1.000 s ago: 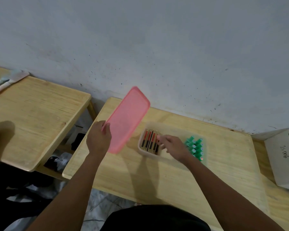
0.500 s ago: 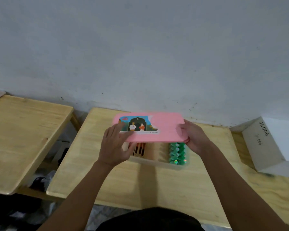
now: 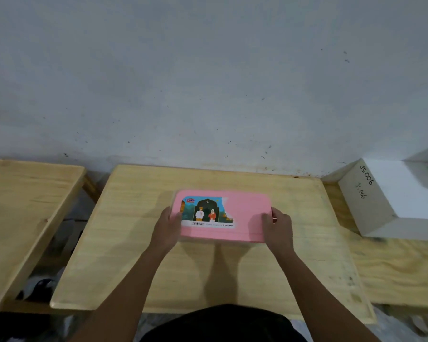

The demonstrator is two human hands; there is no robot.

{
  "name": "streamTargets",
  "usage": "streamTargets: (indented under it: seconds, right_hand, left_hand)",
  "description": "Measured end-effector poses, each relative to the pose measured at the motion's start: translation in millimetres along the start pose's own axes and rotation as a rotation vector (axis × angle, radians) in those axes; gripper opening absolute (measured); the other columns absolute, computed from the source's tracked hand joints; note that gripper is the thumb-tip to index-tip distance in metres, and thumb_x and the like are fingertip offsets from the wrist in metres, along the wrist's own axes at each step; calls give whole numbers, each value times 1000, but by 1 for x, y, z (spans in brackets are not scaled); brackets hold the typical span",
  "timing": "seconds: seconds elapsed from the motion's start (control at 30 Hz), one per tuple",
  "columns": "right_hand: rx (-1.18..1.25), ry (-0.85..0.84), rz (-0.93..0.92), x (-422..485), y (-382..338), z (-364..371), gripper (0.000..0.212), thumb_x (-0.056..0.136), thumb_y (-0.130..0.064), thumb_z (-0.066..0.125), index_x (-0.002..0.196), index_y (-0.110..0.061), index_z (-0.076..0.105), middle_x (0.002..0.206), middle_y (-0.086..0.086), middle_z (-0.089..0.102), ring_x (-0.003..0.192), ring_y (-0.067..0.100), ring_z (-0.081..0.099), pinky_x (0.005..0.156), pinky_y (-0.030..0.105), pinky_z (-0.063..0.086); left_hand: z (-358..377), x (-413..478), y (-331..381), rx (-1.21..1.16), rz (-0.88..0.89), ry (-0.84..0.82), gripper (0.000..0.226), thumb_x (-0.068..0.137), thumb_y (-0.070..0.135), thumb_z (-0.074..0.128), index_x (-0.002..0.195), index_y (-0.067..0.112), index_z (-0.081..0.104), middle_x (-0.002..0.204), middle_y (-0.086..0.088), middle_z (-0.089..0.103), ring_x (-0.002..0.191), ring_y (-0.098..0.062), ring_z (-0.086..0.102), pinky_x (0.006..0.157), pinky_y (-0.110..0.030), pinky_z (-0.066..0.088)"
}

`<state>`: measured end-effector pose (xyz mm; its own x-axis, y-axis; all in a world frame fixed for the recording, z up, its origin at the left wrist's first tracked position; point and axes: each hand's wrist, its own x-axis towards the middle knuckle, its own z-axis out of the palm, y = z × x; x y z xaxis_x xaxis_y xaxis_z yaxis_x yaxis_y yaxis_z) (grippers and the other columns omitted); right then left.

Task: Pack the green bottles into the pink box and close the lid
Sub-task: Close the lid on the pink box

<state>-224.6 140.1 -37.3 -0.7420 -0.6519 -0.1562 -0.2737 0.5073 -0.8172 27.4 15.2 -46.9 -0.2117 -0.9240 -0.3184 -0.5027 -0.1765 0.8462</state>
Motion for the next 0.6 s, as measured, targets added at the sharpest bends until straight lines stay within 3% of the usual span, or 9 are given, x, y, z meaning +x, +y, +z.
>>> streamTargets:
  seconds: [0.2, 0.27, 0.4, 0.5, 0.6]
  right_hand:
    - [123, -46, -43, -5, 12, 12, 18, 97, -23, 47, 89, -11, 57, 67, 8, 53, 60, 16, 44, 53, 28, 35]
    - [189, -22, -51, -5, 15, 19, 22, 94, -31, 45, 94, -15, 60, 79, 15, 61, 65, 20, 49, 57, 35, 41]
    - [201, 12, -28, -2, 19, 27, 38, 90, -46, 41, 112, -21, 60, 91, 4, 67, 82, 22, 62, 69, 44, 52]
    - [191, 19, 18, 3, 25, 34, 50, 89, -60, 37, 125, -29, 55, 107, 6, 64, 100, 26, 62, 81, 50, 54]
    - [182, 53, 36, 3, 32, 39, 58, 88, -66, 35, 132, -30, 49, 113, 10, 60, 106, 28, 59, 87, 51, 53]
  left_hand:
    - [4, -11, 4, 68, 117, 66, 23, 100, 26, 38, 118, 18, 50, 100, 2, 62, 85, -18, 61, 67, -31, 43]
    - [5, -14, 6, 58, 148, 74, 21, 101, 26, 36, 116, 20, 49, 98, 3, 62, 83, -13, 62, 65, -28, 46]
    - [5, -11, 5, 79, 176, 78, 16, 100, 22, 36, 111, 20, 48, 95, 5, 61, 83, -12, 62, 63, -23, 45]
    - [3, -6, 7, 111, 196, 82, 18, 101, 22, 35, 114, 19, 47, 99, 2, 61, 84, -13, 61, 64, -27, 46]
    - [5, -7, 9, 100, 209, 97, 22, 101, 21, 34, 119, 18, 46, 100, 2, 61, 82, -4, 59, 60, -21, 44]
